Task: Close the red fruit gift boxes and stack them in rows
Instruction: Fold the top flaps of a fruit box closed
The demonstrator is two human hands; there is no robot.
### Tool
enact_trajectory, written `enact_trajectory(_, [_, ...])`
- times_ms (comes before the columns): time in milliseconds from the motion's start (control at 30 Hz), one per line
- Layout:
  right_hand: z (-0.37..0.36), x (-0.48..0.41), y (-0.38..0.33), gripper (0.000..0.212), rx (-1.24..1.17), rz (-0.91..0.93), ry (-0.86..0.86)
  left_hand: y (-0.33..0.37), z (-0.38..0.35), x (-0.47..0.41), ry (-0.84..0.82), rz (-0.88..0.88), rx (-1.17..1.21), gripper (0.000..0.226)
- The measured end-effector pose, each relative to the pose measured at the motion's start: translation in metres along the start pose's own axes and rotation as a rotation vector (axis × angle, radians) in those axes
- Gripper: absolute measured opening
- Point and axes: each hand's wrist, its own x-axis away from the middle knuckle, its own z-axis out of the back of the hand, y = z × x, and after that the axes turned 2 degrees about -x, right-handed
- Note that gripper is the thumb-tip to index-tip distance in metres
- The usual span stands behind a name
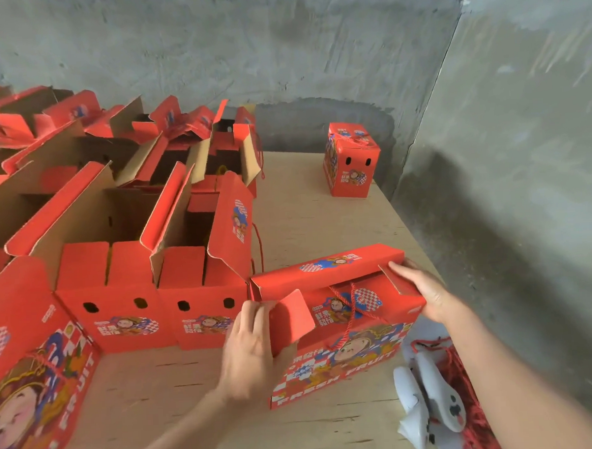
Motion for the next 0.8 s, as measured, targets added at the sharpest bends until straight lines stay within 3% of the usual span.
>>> enact_trajectory(100, [0.003,0.003,0.002,0.029,-0.02,0.0,-0.024,0.011,-0.016,0.01,0.026,0.216,0.234,0.076])
enact_trajectory(233, [0.004,0.01,0.0,0.028,-0.056,-0.007,-0.064,0.027,-0.014,0.005,-0.009,0.356,0.591,0.073])
enact_trajectory(400, [0.009,0.019,-0.001,0.031,-0.091,-0.001,-0.144,0.047,-0.013,0.025,0.056,0.335,0.583,0.084])
enact_trajectory(633, [-0.025,0.035,0.006,0.027,-0.023,0.007,-0.192,0.046,0.005,0.063,0.129,0.435,0.587,0.087])
enact_trajectory(800, [-0.058,0.068,0.026,0.033,-0.081,0.028,-0.132,-0.023,0.033,0.07,-0.025,0.428,0.547,0.101])
